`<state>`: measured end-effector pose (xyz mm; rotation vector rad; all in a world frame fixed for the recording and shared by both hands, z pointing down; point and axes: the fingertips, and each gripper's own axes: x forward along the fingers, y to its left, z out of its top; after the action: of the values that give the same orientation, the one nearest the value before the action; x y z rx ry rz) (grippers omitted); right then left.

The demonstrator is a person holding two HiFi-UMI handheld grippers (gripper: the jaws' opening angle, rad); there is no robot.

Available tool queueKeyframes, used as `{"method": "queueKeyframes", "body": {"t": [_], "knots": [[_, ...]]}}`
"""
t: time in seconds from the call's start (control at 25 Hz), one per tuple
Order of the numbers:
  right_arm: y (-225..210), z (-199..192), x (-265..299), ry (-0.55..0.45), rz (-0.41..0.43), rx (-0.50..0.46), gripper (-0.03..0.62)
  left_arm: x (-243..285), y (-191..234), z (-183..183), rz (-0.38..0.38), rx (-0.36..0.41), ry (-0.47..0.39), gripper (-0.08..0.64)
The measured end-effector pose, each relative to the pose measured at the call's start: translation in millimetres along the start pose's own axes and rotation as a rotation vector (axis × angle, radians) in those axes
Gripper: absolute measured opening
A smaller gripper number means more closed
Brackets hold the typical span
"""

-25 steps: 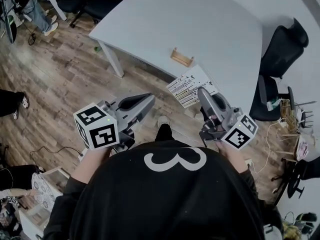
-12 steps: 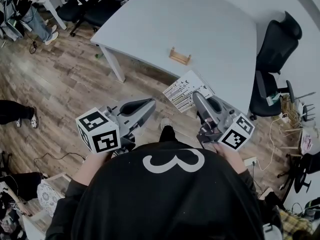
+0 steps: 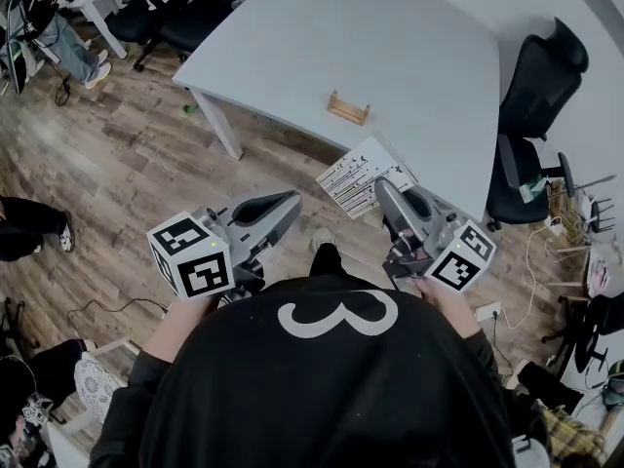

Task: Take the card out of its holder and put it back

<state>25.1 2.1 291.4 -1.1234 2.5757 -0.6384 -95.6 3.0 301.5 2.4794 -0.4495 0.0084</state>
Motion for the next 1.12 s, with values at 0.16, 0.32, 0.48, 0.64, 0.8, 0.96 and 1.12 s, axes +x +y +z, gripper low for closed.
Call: {"method": "queueKeyframes", "body": {"t": [0.16,0.32,0.48,0.64,0.8,0.96,1.12], "knots": [[-6.3,-1.0,1.2,0.006,-0.008,0.003,0.023,4.4,5.0,-1.9,0.000,-0.014,0.008,0.014],[-13.8,-1.2,2.5,0.009,-0.012,0.002,0.023,9.7,11.3,-5.7,-0.004,-0.021,0.006,0.014],[-33.7,7.7,9.4,0.020,-0.014,0.008,0.023,25.7,21.8,-0.6,0.007,-0.039,0.024,0.014],[-52.2,14.5,18.0,0.034,-0.013,0.011,0.023,37.7,34.0,3.6,0.016,-0.054,0.030,0.014],[-71.7,22.8,28.4,0.047,-0.009,0.012,0.023,52.0,46.7,7.8,0.027,-0.075,0.033,0.014],[-98.9,36.0,41.1,0.061,-0.004,0.016,0.023,74.0,62.1,16.2,0.037,-0.093,0.045,0.014],[-130.2,50.5,58.1,0.076,0.011,0.022,0.023,99.9,81.3,28.1,0.048,-0.108,0.053,0.014]]}}
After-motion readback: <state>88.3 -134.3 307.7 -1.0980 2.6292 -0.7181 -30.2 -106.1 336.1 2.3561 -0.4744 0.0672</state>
